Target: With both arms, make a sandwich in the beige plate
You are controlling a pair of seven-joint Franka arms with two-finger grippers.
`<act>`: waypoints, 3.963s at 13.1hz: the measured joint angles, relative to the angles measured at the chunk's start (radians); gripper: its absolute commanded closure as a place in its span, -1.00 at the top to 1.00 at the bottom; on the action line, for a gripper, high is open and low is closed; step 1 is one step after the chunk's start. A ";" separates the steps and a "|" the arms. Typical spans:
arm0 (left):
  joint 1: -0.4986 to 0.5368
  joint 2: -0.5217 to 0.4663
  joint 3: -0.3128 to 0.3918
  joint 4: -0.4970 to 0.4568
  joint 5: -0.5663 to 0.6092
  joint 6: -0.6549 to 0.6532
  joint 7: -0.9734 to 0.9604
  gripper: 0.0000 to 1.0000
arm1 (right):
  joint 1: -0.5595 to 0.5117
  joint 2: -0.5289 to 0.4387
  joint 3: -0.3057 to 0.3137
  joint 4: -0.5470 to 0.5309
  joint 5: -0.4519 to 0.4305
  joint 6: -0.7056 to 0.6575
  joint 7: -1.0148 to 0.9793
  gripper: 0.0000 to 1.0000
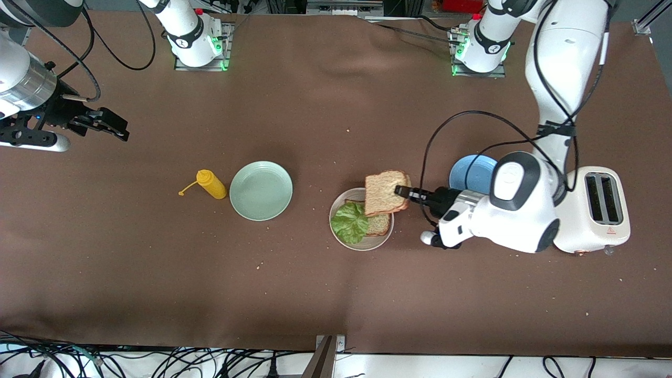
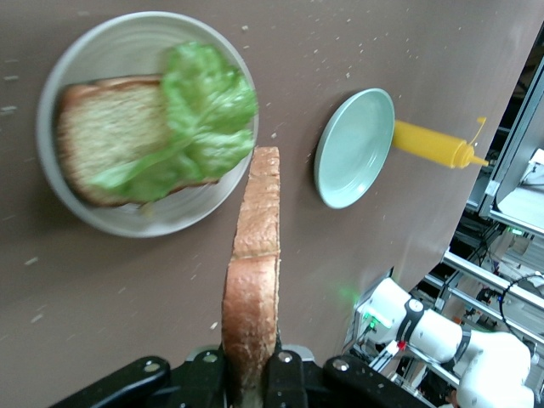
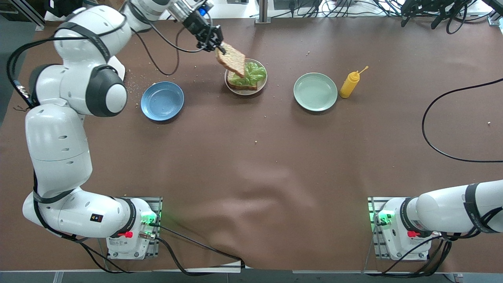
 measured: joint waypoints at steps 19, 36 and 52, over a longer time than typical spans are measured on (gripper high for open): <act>0.026 0.079 0.084 -0.005 0.249 0.158 -0.042 1.00 | 0.000 0.000 0.000 0.000 0.000 0.000 0.000 1.00; 0.237 -0.268 0.084 0.007 0.825 -0.334 -0.035 1.00 | 0.000 0.000 0.000 0.001 0.000 0.000 0.000 1.00; 0.217 -0.710 0.087 -0.391 0.822 -0.094 -0.039 1.00 | 0.000 0.000 0.008 0.001 0.000 0.000 0.000 1.00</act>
